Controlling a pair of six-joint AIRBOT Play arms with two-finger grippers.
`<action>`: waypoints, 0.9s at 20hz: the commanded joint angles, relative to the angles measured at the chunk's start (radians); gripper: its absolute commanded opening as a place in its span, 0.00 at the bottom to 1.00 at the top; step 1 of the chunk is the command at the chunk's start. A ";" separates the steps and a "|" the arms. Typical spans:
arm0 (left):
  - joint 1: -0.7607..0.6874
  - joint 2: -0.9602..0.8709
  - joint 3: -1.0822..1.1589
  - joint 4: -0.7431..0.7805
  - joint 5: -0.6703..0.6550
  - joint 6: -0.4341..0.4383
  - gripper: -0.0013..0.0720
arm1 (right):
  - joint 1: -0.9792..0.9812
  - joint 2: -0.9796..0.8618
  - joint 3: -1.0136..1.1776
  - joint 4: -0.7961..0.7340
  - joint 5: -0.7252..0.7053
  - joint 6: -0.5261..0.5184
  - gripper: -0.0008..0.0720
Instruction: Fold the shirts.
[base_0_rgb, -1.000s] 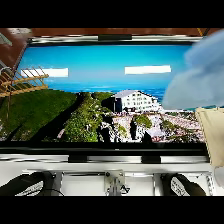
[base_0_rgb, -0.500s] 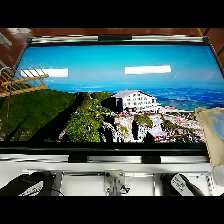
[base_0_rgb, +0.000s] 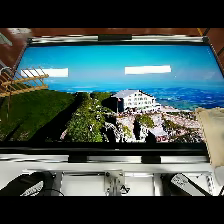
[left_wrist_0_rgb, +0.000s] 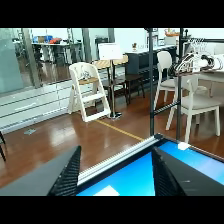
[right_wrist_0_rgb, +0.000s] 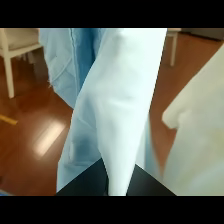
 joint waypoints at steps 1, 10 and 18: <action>0.000 0.002 0.000 0.003 -0.002 -0.075 0.76 | -0.087 -0.020 0.000 0.004 -0.089 0.045 0.08; 0.000 0.010 0.000 0.002 -0.081 -0.241 0.76 | -0.270 -0.051 0.000 0.079 -0.080 0.042 0.08; 0.000 0.010 0.000 0.002 -0.154 -0.270 0.76 | -0.349 -0.066 0.000 0.098 -0.114 0.081 0.08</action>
